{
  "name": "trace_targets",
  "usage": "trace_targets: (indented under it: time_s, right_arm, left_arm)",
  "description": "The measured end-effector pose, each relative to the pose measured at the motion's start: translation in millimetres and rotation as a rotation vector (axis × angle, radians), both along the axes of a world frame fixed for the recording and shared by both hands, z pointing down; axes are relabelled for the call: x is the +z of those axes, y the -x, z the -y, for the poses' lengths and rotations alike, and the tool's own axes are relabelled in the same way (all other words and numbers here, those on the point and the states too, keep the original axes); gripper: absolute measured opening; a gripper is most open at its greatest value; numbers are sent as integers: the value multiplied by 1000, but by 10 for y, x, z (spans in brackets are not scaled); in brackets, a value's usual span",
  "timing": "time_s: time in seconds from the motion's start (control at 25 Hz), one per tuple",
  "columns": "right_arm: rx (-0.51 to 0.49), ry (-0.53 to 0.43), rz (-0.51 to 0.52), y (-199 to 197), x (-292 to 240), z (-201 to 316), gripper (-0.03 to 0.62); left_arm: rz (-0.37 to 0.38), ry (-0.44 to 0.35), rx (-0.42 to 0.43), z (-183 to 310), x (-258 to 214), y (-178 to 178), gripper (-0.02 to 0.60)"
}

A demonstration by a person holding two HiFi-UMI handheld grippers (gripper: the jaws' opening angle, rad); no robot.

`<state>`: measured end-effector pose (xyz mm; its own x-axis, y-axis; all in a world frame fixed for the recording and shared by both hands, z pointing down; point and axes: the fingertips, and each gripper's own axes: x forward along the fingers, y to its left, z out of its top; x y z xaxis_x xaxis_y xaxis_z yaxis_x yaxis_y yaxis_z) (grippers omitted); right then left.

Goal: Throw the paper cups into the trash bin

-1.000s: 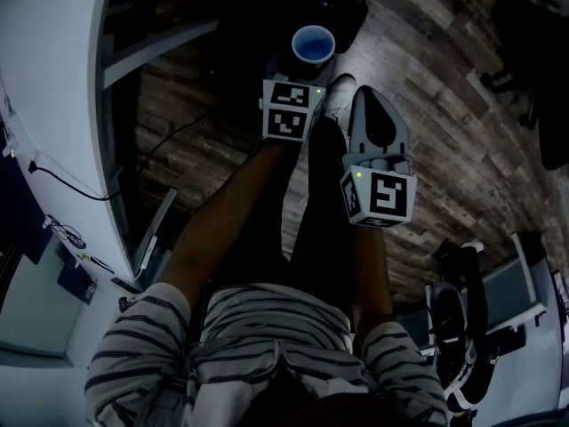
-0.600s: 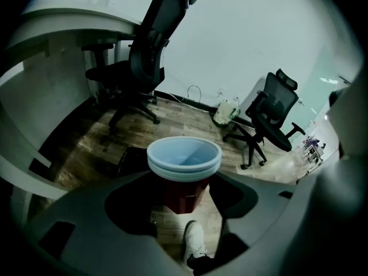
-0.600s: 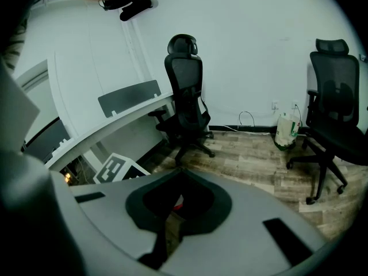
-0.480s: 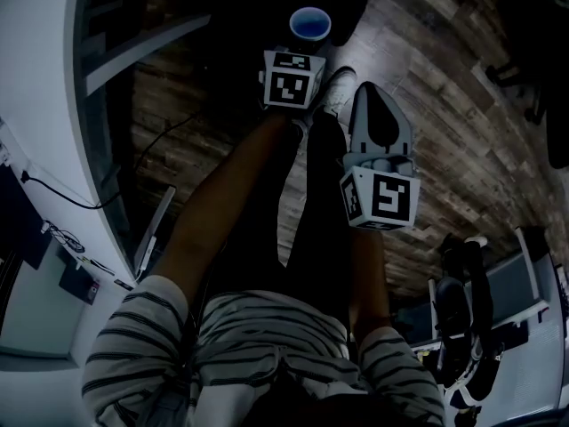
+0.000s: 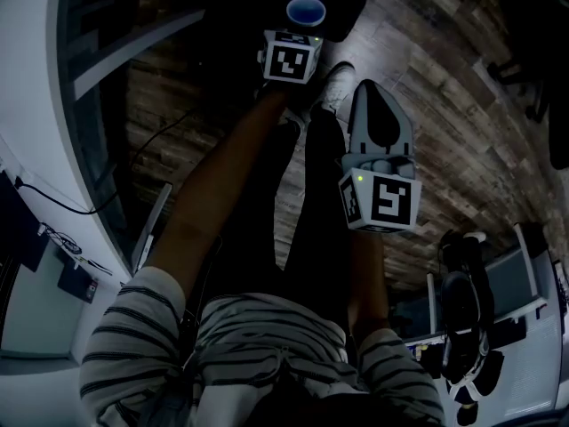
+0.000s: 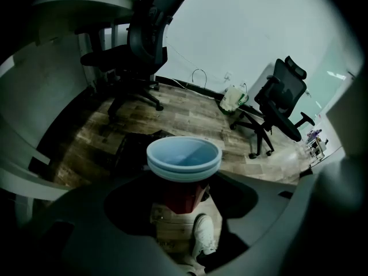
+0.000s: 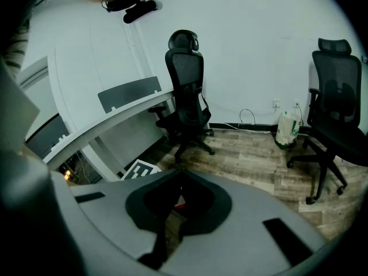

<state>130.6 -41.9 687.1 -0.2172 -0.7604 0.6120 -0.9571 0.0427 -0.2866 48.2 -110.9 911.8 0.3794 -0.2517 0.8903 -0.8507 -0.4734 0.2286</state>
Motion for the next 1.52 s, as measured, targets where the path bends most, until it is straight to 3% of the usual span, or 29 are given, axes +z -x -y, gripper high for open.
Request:
trace_targets:
  time_s: [1.52]
  right_arm:
    - [-43,47,7,79,318,-16,9]
  left_arm:
    - [120,125,3,55,855,136,301]
